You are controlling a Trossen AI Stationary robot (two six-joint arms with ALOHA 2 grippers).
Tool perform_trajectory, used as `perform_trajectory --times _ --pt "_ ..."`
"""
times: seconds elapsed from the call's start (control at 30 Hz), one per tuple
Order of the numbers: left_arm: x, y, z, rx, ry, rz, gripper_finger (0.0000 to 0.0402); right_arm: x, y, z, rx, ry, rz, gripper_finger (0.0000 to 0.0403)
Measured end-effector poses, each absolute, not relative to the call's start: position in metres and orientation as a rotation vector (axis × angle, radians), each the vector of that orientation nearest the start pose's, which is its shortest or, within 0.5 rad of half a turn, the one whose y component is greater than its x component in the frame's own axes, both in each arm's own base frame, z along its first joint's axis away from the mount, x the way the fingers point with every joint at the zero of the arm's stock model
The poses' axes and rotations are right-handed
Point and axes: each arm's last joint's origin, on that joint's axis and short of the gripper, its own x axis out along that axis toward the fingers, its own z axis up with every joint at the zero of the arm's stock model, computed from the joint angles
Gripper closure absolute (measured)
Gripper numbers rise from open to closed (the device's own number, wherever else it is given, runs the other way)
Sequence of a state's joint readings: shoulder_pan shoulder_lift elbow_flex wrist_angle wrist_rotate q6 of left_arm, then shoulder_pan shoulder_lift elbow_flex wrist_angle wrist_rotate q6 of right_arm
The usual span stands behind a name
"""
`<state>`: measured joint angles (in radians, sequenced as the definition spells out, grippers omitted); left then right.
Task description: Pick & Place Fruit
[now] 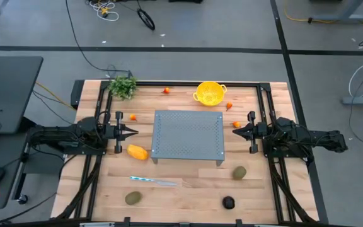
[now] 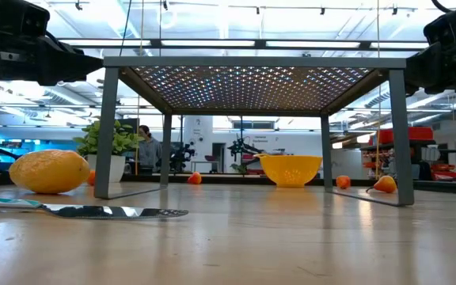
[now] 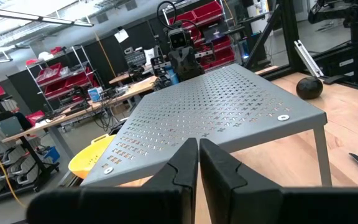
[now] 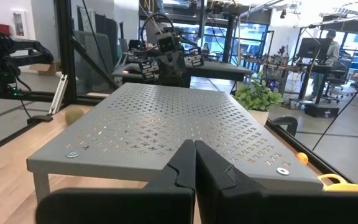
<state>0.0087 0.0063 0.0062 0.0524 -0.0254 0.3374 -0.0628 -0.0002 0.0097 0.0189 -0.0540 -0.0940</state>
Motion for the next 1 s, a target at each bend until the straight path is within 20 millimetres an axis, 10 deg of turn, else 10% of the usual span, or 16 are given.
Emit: perform_trajectory --times 0.63,1.0 --pt "0.0974 0.0018 0.1729 0.314 -0.074 0.053 0.0375 0.0964 -0.0045 0.1758 -0.086 -0.102 -0.013 0.0402" --pt "0.0967 0.0036 0.1775 -0.016 -0.129 0.102 0.0375 0.0962 -0.0045 0.1779 -0.005 -0.124 -0.009 0.0402"
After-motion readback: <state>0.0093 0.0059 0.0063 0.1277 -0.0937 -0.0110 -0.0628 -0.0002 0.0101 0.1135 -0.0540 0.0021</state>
